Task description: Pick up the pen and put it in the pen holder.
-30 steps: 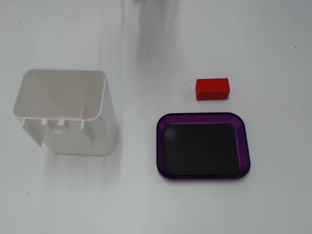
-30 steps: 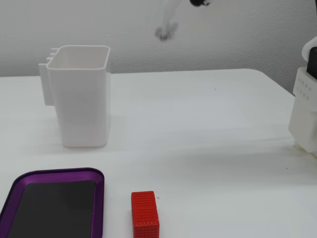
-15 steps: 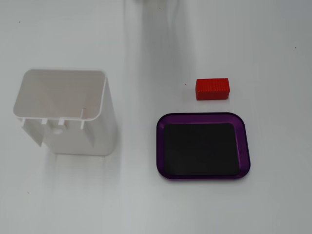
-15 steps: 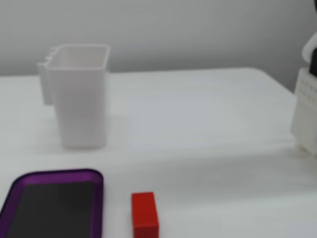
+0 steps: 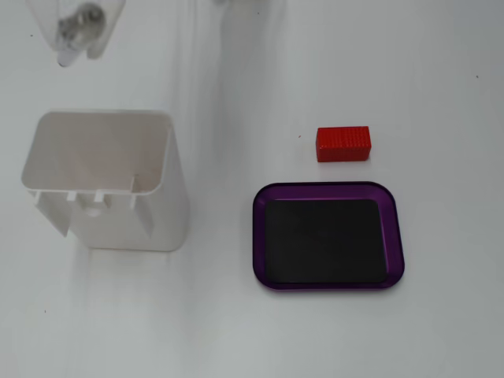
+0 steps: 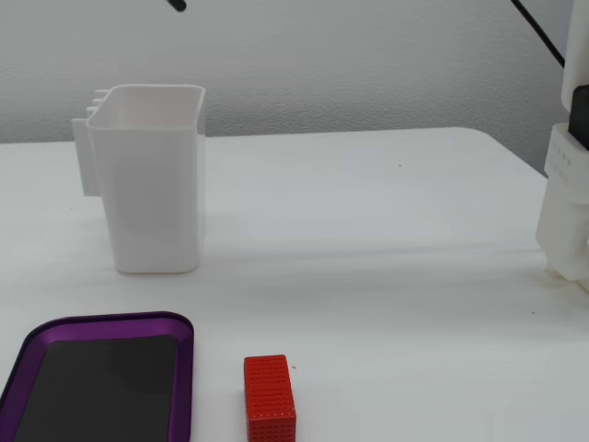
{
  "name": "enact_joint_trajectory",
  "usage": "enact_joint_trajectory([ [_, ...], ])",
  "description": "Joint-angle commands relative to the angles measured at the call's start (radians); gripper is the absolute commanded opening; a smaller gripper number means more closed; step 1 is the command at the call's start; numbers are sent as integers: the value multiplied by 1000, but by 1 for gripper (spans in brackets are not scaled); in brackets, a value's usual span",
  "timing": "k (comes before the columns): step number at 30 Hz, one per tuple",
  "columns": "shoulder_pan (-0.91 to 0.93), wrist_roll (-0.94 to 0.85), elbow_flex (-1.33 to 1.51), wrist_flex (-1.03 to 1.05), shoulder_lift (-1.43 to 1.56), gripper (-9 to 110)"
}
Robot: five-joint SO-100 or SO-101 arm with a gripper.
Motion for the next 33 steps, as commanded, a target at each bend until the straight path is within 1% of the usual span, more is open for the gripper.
enact_joint_trajectory([
  [1, 18, 6, -41, 5, -14, -1],
  [12, 14, 3, -43, 5, -40, 0],
  [26, 12, -3, -46, 26, -28, 4],
  [33, 11, -8, -58, 49, -26, 4],
])
